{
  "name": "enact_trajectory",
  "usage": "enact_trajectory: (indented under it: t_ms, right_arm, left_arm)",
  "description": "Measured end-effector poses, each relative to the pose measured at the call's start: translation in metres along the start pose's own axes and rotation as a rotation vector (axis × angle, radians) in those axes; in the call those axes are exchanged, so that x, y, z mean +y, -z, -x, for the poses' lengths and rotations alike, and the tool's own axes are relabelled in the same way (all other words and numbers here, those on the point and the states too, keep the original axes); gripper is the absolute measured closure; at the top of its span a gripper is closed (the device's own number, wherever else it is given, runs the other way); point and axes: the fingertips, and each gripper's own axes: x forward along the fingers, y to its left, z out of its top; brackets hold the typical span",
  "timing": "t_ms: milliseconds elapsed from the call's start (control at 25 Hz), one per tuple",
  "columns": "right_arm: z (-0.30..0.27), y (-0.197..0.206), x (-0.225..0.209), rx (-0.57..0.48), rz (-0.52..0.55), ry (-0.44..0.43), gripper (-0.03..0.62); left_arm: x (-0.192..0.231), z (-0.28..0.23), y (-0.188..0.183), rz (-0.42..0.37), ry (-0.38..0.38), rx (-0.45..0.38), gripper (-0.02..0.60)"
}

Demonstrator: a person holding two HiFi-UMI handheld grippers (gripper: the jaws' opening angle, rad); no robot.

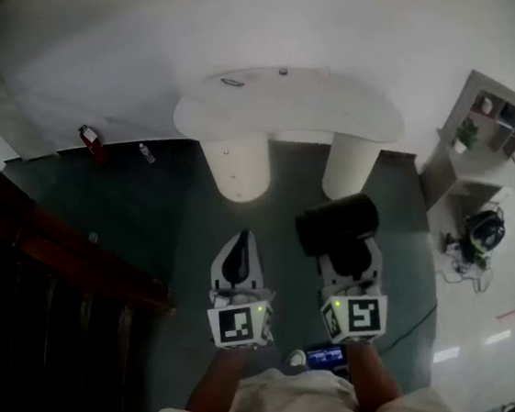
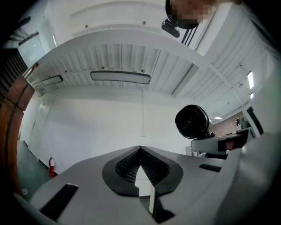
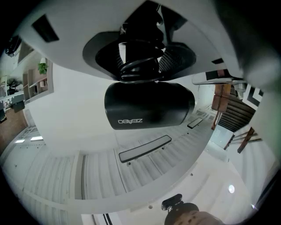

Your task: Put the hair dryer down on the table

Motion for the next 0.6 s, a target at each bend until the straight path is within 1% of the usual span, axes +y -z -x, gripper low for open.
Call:
enact_trajectory:
  t_ms: [280, 400, 600]
  right_arm:
    - [0.047, -0.003, -0.012, 0.003, -0.007, 0.007, 0.333]
    - [0.054, -0.003, -0.017, 0.006, -0.01, 0.008, 0.333]
    - [0.05, -0.001, -0.021, 0.014, -0.026, -0.005, 0.333]
  left_arm:
    - [-0.038, 0.036, -0.005, -0.005, 0.009, -0.001, 0.586]
    - [-0.047, 0.041, -0.006, -0.001, 0.01, -0.002, 0.586]
    - [-0.047, 0.033, -0.004, 0.007, 0.007, -0.003, 0.586]
